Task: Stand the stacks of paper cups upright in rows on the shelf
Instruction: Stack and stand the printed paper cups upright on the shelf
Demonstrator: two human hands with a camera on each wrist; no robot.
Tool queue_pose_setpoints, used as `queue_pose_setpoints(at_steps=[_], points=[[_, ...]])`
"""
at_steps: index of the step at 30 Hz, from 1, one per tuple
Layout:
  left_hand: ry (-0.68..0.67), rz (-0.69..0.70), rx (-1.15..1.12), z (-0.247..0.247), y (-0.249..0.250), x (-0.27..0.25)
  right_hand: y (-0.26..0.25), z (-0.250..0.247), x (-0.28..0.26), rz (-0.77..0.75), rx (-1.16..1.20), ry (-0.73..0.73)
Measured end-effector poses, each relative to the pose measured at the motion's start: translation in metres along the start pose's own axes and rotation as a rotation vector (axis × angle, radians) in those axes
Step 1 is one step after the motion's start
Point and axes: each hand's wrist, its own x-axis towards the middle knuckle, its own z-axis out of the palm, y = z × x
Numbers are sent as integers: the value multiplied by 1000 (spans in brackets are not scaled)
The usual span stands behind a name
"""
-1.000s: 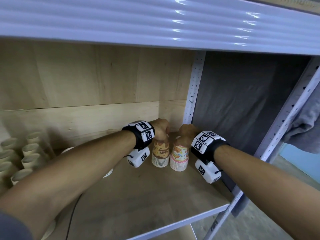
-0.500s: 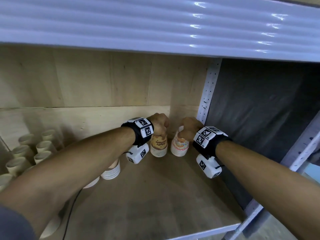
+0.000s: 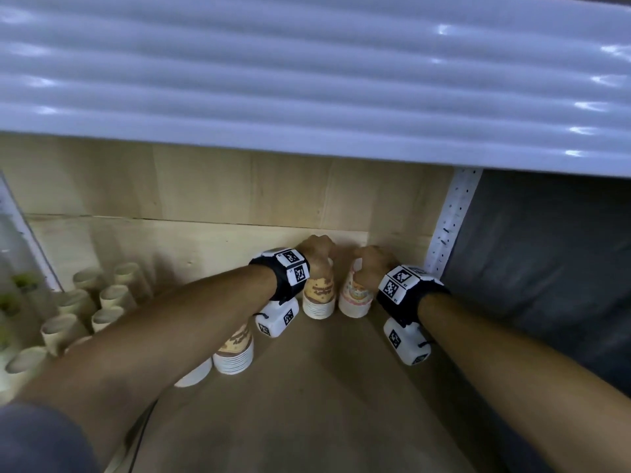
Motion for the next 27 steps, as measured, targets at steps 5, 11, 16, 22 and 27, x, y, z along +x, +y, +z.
queue_pose_setpoints(at_steps=[5, 11, 16, 22, 27], points=[[-35, 4, -4, 4, -2, 6, 2, 5, 10, -59, 23, -18], [-61, -13, -44, 8, -2, 12, 5, 9, 15, -133, 27, -17], [-77, -23, -70, 8, -2, 13, 7, 9, 16, -115, 94, -13], [-85, -32, -81, 7, -3, 9, 5, 8, 13, -106, 109, -26], [-59, -31, -68, 0, -5, -1, 2, 3, 7, -48, 101, 30]])
